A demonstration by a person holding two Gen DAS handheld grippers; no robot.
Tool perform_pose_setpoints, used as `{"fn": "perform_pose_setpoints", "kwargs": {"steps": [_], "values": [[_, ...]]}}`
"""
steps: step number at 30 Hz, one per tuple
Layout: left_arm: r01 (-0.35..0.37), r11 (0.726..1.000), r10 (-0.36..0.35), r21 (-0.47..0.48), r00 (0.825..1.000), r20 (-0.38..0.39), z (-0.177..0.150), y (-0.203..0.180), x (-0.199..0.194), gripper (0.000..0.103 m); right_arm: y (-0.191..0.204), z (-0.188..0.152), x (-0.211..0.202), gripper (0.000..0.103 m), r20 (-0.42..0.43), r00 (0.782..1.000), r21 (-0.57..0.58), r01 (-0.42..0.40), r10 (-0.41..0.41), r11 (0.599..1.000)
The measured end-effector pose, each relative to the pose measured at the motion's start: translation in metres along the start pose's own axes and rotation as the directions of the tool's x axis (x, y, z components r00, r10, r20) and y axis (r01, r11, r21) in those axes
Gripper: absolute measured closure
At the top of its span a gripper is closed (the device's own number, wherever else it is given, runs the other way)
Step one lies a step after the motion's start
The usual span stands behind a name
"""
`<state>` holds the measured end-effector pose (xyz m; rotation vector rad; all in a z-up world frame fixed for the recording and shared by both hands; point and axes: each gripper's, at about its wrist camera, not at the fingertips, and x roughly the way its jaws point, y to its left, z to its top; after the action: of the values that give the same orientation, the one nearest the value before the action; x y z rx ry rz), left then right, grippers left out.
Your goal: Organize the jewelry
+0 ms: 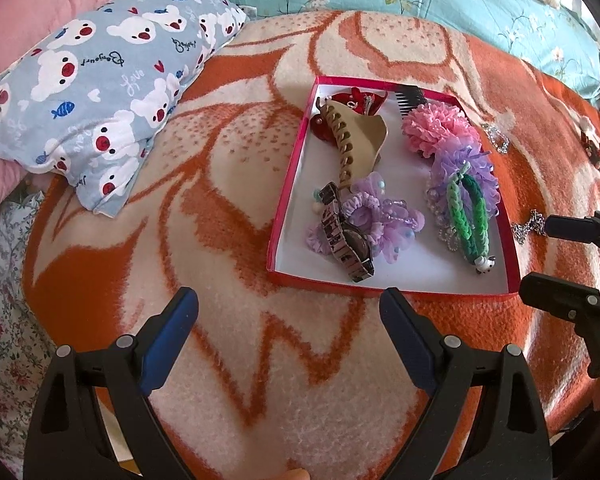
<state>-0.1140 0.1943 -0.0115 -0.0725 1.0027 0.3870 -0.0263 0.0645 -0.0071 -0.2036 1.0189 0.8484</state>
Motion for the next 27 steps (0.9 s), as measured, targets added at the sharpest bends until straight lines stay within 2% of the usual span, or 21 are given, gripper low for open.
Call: {"fn": "perform_pose_setpoints", "kwargs": {"steps": [27], "values": [[-0.026,1.0,0.026,0.013,0.999,0.042,0.0055,0.0001,-0.006,0.01,0.0022,0.0032,-0.0044,0.002,0.014,1.0,0.001,-0.017,0.017,1.0]]}}
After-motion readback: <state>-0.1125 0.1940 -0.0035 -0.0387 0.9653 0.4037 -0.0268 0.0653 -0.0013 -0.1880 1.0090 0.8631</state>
